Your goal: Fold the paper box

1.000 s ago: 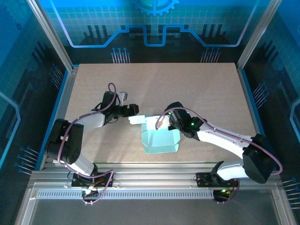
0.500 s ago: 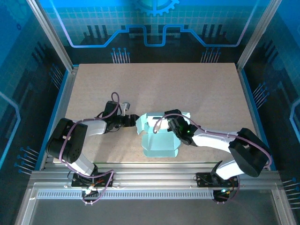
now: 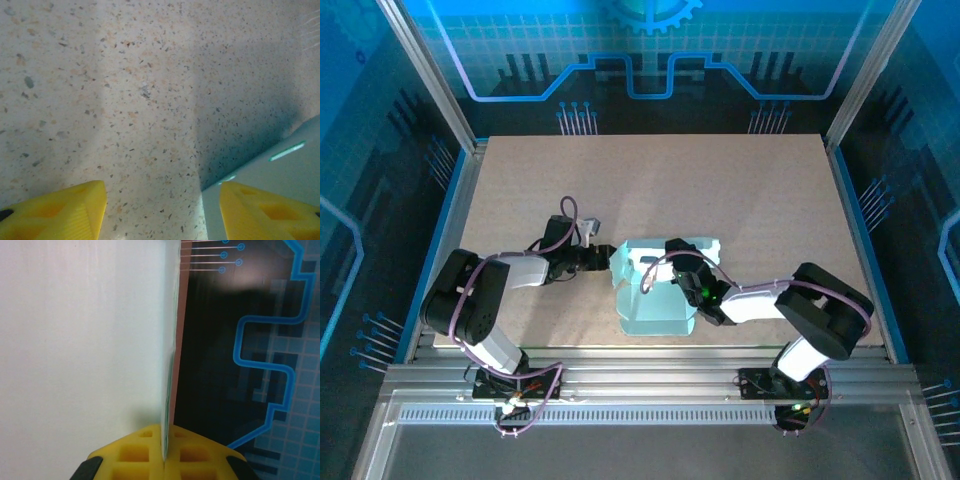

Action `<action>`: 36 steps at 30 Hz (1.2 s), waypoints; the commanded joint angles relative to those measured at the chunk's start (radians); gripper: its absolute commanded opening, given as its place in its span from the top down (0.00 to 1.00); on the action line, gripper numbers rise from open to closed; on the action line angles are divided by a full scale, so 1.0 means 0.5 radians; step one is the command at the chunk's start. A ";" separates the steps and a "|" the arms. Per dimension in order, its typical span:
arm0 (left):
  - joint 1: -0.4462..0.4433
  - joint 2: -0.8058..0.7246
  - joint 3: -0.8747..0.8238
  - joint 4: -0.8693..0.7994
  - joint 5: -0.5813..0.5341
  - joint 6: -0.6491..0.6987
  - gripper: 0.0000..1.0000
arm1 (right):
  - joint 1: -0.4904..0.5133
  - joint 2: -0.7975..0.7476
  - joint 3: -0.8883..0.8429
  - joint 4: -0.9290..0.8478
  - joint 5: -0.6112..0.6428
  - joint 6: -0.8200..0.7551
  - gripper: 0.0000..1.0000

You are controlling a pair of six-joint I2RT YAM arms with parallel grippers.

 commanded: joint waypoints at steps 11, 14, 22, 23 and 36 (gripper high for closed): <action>-0.120 -0.078 -0.143 0.186 0.069 0.128 0.41 | 0.014 0.086 0.011 0.194 0.069 -0.031 1.00; -0.158 -0.073 -0.145 0.222 0.052 0.145 0.41 | 0.010 0.089 0.018 0.172 0.065 -0.011 1.00; -0.294 -0.152 -0.195 0.309 -0.092 0.275 0.47 | 0.009 0.095 0.018 0.153 0.068 0.008 1.00; -0.300 -0.154 -0.196 0.310 -0.110 0.285 0.48 | 0.009 0.095 0.018 0.150 0.067 0.012 1.00; -0.329 -0.253 -0.242 0.228 -0.273 0.256 0.40 | 0.104 0.340 -0.098 0.689 0.306 -0.064 1.00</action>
